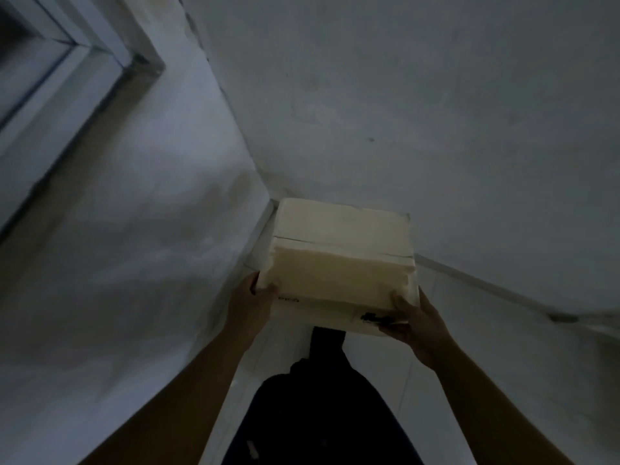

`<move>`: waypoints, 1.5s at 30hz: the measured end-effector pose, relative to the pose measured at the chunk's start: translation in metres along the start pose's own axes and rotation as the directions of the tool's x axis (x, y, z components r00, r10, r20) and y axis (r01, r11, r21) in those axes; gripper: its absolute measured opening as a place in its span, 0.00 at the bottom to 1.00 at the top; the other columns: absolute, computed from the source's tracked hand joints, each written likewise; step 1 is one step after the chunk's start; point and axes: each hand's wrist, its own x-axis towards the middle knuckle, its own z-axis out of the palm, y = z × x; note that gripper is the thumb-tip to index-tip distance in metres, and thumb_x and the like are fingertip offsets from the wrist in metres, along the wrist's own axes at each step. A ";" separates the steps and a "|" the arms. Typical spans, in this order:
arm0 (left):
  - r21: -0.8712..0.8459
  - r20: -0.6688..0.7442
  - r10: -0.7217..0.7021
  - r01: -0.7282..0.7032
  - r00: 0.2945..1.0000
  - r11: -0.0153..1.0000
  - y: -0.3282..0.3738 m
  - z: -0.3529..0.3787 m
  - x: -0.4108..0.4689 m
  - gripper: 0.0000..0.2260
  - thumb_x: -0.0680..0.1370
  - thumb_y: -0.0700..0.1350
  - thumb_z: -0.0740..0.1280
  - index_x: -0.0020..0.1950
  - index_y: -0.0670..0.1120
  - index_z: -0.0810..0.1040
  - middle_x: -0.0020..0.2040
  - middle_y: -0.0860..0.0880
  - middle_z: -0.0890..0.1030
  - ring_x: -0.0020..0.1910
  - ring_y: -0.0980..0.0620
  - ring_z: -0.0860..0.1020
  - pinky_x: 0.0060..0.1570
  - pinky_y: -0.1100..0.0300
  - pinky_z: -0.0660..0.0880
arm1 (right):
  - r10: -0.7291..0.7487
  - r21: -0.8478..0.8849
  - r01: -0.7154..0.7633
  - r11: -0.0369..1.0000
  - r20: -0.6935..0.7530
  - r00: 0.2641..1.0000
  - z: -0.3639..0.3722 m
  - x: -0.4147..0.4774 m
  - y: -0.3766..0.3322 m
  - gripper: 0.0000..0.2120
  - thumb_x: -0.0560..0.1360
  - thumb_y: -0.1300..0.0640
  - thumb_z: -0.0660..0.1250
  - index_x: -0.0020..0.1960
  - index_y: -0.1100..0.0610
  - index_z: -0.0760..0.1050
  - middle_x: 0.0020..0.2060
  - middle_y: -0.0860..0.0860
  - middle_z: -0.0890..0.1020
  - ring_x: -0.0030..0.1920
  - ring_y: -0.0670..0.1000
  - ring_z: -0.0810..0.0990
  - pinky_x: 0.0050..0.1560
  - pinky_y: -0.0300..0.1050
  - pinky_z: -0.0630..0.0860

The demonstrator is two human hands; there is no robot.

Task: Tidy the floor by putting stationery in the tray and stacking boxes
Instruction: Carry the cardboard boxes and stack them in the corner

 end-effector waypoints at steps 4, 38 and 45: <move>0.060 -0.034 -0.007 0.009 0.999 0.998 0.004 -0.004 0.045 0.10 0.76 0.47 0.68 0.55 0.47 0.79 0.44 0.50 0.80 0.38 0.53 0.77 0.32 0.61 0.70 | 0.030 -0.047 -0.032 0.998 -0.044 0.999 0.028 0.035 -0.018 0.26 0.76 0.52 0.68 0.72 0.43 0.63 0.63 0.54 0.72 0.59 0.65 0.76 0.55 0.65 0.77; 0.504 0.279 0.093 -0.228 0.956 0.833 -0.249 0.103 0.393 0.20 0.79 0.49 0.62 0.71 0.49 0.65 0.72 0.51 0.67 0.71 0.52 0.65 0.61 0.66 0.59 | 0.031 0.179 -0.001 0.984 -0.166 0.986 0.196 0.487 0.228 0.30 0.76 0.55 0.68 0.73 0.41 0.59 0.64 0.51 0.70 0.60 0.60 0.75 0.53 0.56 0.79; 0.531 0.298 0.149 -0.293 0.943 0.795 -0.246 0.097 0.390 0.21 0.79 0.48 0.62 0.71 0.48 0.66 0.73 0.51 0.66 0.72 0.52 0.64 0.63 0.65 0.58 | 0.099 -0.213 -0.177 0.961 -0.335 0.937 0.195 0.504 0.216 0.33 0.73 0.53 0.72 0.74 0.49 0.62 0.55 0.58 0.80 0.41 0.57 0.84 0.45 0.52 0.83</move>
